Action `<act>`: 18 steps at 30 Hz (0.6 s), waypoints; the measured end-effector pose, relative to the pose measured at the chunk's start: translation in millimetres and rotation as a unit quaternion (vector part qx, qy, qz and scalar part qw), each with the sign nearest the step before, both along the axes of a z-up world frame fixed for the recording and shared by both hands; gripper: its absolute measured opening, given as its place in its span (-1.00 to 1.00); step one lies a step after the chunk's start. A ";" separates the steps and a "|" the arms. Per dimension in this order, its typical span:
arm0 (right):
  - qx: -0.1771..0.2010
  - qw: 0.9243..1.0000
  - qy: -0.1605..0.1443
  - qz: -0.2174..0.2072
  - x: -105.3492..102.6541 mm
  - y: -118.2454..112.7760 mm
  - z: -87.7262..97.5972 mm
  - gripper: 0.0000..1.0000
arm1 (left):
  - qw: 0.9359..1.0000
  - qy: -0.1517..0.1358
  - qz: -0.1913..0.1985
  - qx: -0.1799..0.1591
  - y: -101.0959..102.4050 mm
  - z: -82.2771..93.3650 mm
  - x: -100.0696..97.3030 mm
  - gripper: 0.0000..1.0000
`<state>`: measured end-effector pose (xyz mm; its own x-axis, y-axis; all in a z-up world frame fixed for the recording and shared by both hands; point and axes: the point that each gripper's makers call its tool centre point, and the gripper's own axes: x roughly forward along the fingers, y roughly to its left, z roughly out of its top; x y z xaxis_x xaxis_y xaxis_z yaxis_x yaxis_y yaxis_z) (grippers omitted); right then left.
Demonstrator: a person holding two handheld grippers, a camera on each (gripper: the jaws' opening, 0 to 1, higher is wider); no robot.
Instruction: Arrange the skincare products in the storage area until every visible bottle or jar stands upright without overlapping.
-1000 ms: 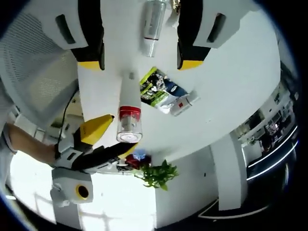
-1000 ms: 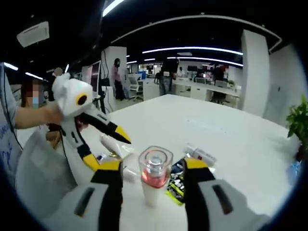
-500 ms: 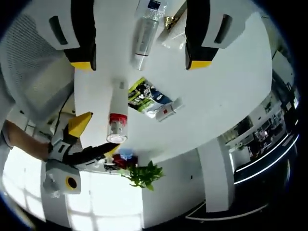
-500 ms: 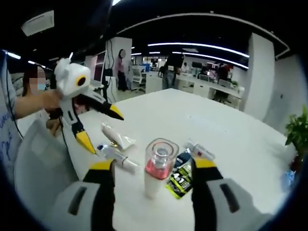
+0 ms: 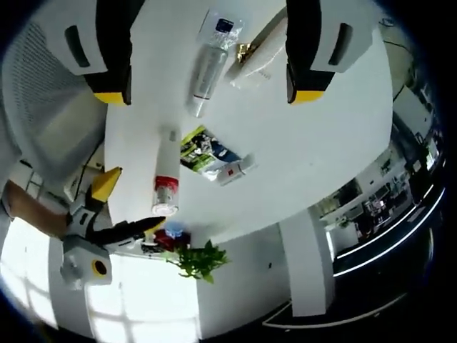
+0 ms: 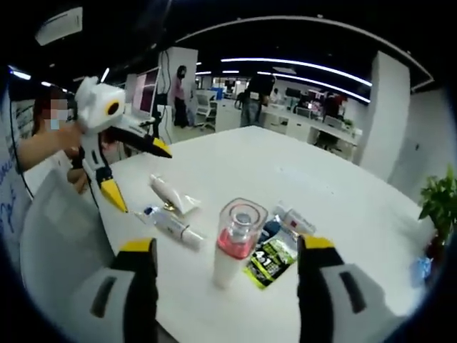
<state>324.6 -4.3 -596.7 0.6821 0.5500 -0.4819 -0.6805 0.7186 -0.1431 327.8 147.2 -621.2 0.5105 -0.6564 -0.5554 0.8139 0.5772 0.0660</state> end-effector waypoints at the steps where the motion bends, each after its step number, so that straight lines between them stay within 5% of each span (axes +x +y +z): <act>1: 0.000 1.000 0.000 -0.001 0.0 -0.6 0.4 0.70 | 1.000 0.000 0.003 -0.001 1.8 0.7 -0.2 0.76; 18: -0.006 1.000 -0.006 -0.020 1.9 -9.6 1.7 0.86 | 0.999 0.004 0.042 0.015 36.9 0.6 -5.8 0.94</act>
<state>326.5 -13.9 -595.1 0.7092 0.5166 -0.4797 -0.6498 0.7429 -0.1606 322.1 184.1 -620.7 0.5584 -0.5943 -0.5787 0.7637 0.6407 0.0789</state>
